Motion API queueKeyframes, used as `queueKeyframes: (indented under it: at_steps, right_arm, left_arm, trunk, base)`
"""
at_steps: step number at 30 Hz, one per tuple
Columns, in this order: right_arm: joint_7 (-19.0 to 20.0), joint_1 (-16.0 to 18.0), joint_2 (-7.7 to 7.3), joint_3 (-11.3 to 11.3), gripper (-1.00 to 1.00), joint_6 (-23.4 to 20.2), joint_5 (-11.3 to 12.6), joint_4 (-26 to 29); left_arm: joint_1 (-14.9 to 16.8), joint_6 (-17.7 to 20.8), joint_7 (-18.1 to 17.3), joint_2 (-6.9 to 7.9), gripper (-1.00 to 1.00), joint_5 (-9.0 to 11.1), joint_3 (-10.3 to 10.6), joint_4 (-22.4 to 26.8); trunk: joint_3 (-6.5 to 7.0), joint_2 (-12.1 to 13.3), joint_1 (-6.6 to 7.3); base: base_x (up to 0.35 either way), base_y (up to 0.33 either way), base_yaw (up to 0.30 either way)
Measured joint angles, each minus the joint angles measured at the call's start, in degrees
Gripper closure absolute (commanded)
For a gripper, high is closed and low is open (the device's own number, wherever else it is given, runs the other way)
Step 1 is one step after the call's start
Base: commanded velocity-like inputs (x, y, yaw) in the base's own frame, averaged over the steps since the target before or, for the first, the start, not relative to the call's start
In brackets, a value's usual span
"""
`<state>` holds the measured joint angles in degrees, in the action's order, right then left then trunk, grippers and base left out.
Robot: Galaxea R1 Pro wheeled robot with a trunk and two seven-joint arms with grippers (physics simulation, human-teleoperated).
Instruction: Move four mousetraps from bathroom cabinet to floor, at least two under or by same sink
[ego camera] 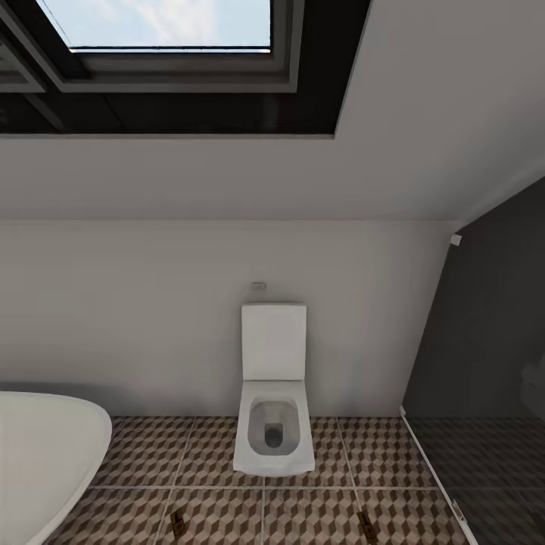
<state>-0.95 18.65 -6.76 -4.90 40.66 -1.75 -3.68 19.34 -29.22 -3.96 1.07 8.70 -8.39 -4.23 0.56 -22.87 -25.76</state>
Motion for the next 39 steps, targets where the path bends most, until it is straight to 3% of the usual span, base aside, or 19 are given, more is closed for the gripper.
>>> queueKeyframes:
  at_steps: [39]
  right_arm:
    - [0.00, 0.02, -0.01, 0.00, -1.00, 0.00, 0.00, -0.04]
  left_arm:
    - [0.00, 0.00, 0.06, -0.09, -1.00, 0.01, -0.01, 0.00]
  trunk:
    - [0.00, 0.00, 0.00]
  base:
    - [0.000, 0.000, 0.000]
